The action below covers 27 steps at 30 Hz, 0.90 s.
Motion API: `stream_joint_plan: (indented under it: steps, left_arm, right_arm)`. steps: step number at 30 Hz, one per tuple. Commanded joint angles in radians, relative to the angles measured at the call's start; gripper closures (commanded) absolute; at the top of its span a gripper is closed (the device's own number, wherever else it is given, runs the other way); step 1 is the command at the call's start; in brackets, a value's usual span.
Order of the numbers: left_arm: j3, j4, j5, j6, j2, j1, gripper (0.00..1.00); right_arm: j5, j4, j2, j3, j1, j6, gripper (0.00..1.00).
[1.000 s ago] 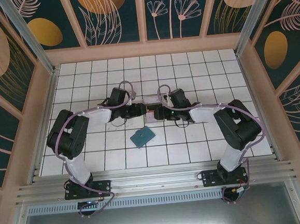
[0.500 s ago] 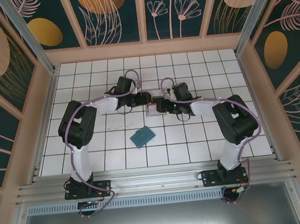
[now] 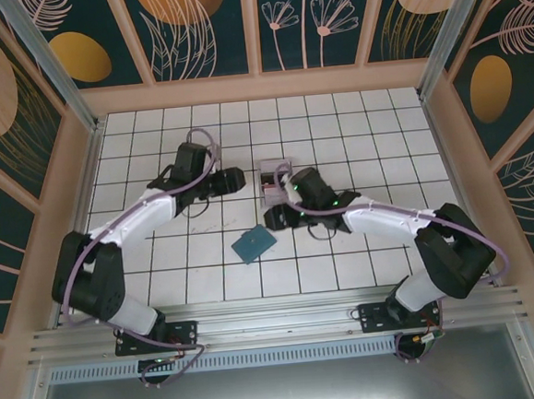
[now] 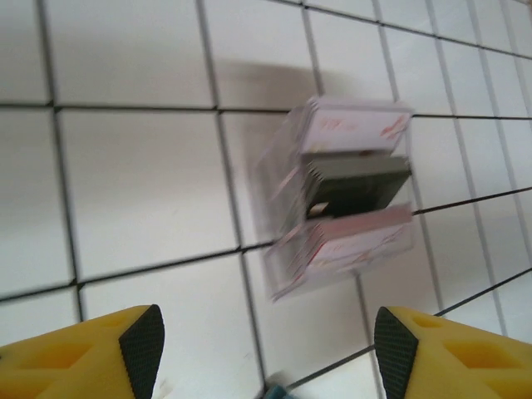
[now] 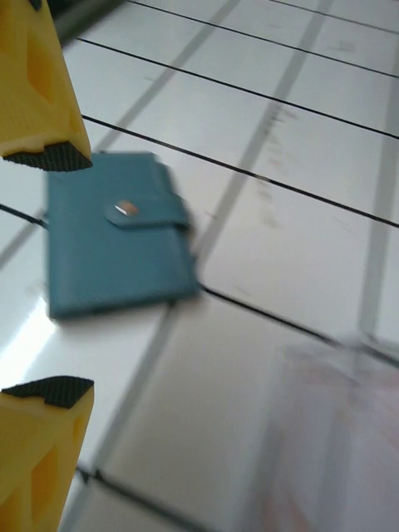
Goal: Put the credit cards into the card holder
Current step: Move the card holder to the center of the table.
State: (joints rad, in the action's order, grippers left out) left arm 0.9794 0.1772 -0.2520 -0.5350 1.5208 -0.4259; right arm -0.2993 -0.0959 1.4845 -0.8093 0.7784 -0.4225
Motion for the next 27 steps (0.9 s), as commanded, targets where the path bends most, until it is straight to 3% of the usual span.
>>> stream_joint_plan:
  steps: [1,4,8,15,20,27]
  left_arm:
    - [-0.119,0.106,0.127,-0.069,-0.015,0.023,0.29]
    - [-0.199,0.083,0.165,-0.144,-0.023,0.041,0.29]
    - [-0.331,-0.063,0.113,-0.233,-0.096,0.073,0.29]
    - [-0.396,-0.104,0.115,-0.258,-0.151,0.118,0.28]
    - [-0.412,-0.102,0.131,-0.258,-0.217,0.121,0.28]
    - [-0.426,-0.123,0.121,-0.242,-0.241,0.122,0.29]
  right_arm:
    - [-0.082,-0.048,0.043,0.021,0.096,-0.057,0.33]
    - [-0.165,-0.067,0.093,-0.008,0.173,-0.056,0.36]
    - [-0.197,-0.128,0.138,-0.063,0.237,-0.009,0.35]
    - [-0.276,-0.102,0.309,-0.189,0.221,0.046,0.35]
    - [-0.224,-0.084,0.436,-0.310,0.199,0.064,0.35]
    - [-0.183,0.019,0.492,-0.387,0.093,0.007,0.36]
